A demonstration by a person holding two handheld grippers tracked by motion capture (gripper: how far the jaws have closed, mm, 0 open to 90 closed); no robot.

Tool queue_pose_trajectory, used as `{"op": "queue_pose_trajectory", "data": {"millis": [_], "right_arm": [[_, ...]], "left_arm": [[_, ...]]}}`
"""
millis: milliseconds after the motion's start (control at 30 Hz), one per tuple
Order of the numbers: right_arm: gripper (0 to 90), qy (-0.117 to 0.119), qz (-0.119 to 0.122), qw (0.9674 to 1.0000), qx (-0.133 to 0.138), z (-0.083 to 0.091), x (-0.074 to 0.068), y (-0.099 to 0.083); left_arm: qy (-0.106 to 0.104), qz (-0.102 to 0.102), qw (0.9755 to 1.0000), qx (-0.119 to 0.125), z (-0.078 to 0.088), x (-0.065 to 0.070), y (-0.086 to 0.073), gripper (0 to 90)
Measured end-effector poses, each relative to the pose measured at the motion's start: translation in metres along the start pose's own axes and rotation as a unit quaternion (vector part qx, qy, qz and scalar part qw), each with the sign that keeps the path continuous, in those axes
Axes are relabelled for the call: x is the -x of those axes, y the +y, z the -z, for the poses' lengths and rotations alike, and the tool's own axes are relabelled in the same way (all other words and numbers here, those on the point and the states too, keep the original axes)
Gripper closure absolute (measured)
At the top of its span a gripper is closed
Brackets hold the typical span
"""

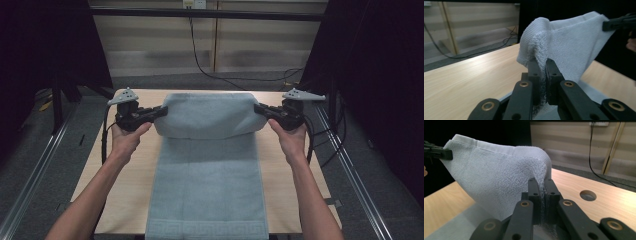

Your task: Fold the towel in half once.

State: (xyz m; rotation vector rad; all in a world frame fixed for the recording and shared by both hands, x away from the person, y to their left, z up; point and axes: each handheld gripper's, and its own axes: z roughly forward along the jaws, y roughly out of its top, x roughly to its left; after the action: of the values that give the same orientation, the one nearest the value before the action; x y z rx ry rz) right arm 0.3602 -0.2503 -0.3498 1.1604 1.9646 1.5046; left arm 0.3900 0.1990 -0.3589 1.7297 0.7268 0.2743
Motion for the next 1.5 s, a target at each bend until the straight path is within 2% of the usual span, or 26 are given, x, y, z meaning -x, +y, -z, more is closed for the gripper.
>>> {"op": "queue_pose_trajectory", "data": {"millis": [67, 200, 333, 400, 433, 533, 633, 700, 733, 833, 933, 1033, 1067, 1100, 1133, 1200, 1233, 1333, 1433, 1467, 1500], "right_arm": [[86.0, 0.009, 0.004, 0.9999, 0.004, 0.010, -0.008, -0.001], [86.0, 0.023, 0.020, 0.9995, 0.005, 0.032, -0.026, -0.005], [86.0, 0.035, 0.045, 0.9984, 0.009, 0.054, -0.046, -0.002], [86.0, 0.036, 0.057, 0.9977, 0.004, 0.063, -0.055, -0.004], [86.0, 0.038, 0.060, 0.9975, 0.001, 0.065, -0.057, -0.006], [85.9, 0.046, 0.055, 0.9973, -0.019, 0.068, -0.063, -0.029], [85.8, 0.054, 0.039, 0.9963, -0.053, 0.064, -0.065, -0.069], [85.6, 0.067, 0.026, 0.9946, -0.074, 0.061, -0.067, -0.095], [85.5, 0.071, 0.019, 0.9939, -0.082, 0.061, -0.070, -0.109], [84.9, 0.083, 0.006, 0.9929, -0.085, 0.069, -0.075, -0.130], [83.2, 0.087, 0.010, 0.9910, -0.101, 0.082, -0.086, -0.143], [78.9, 0.100, 0.010, 0.9886, -0.112, 0.094, -0.097, -0.156], [76.9, 0.106, 0.010, 0.9875, -0.116, 0.097, -0.100, -0.161], [74.7, 0.108, 0.013, 0.9867, -0.120, 0.101, -0.104, -0.165], [71.6, 0.107, 0.013, 0.9867, -0.122, 0.105, -0.106, -0.168], [62.2, 0.102, 0.004, 0.9878, -0.117, 0.110, -0.106, -0.172], [61.4, 0.097, -0.002, 0.9883, -0.117, 0.111, -0.104, -0.173], [58.6, 0.101, -0.017, 0.9893, -0.103, 0.109, -0.096, -0.172], [58.1, 0.099, -0.011, 0.9889, -0.111, 0.095, -0.089, -0.167], [58.4, 0.100, -0.011, 0.9885, -0.113, 0.088, -0.086, -0.166], [58.8, 0.101, -0.006, 0.9872, -0.123, 0.079, -0.083, -0.164]], "left_arm": [[-0.005, -0.012, 0.9999, 0.002, 0.010, 0.008, -0.002, 85.1], [-0.017, -0.009, 0.9996, 0.018, 0.034, 0.022, -0.001, 85.1], [-0.027, -0.024, 0.9991, 0.022, 0.054, 0.038, -0.002, 85.1], [-0.022, -0.037, 0.9990, 0.008, 0.059, 0.045, -0.009, 85.1], [-0.027, -0.038, 0.9989, 0.002, 0.059, 0.048, -0.016, 85.0], [-0.032, -0.028, 0.9990, -0.015, 0.060, 0.053, -0.044, 84.9], [-0.044, -0.010, 0.9982, -0.039, 0.057, 0.056, -0.079, 84.7], [-0.054, 0.003, 0.9965, -0.063, 0.055, 0.059, -0.104, 84.6], [-0.051, 0.005, 0.9962, -0.070, 0.055, 0.060, -0.110, 84.5], [-0.059, 0.016, 0.9951, -0.077, 0.062, 0.065, -0.130, 84.3], [-0.070, 0.020, 0.9937, -0.084, 0.069, 0.073, -0.147, 83.9], [-0.087, 0.018, 0.9904, -0.105, 0.077, 0.084, -0.159, 82.1], [-0.093, 0.021, 0.9899, -0.105, 0.081, 0.086, -0.162, 80.9], [-0.099, 0.026, 0.9893, -0.105, 0.084, 0.088, -0.165, 79.6], [-0.095, 0.029, 0.9895, -0.105, 0.088, 0.090, -0.167, 78.3], [-0.106, 0.042, 0.9883, -0.101, 0.092, 0.091, -0.169, 74.2], [-0.116, 0.046, 0.9878, -0.093, 0.096, 0.090, -0.168, 73.6], [-0.125, 0.044, 0.9883, -0.075, 0.099, 0.088, -0.165, 67.8], [-0.103, 0.035, 0.9907, -0.081, 0.088, 0.077, -0.157, 64.2], [-0.095, 0.030, 0.9907, -0.092, 0.080, 0.072, -0.154, 63.5], [-0.089, 0.033, 0.9896, -0.108, 0.070, 0.065, -0.152, 62.1]]}}
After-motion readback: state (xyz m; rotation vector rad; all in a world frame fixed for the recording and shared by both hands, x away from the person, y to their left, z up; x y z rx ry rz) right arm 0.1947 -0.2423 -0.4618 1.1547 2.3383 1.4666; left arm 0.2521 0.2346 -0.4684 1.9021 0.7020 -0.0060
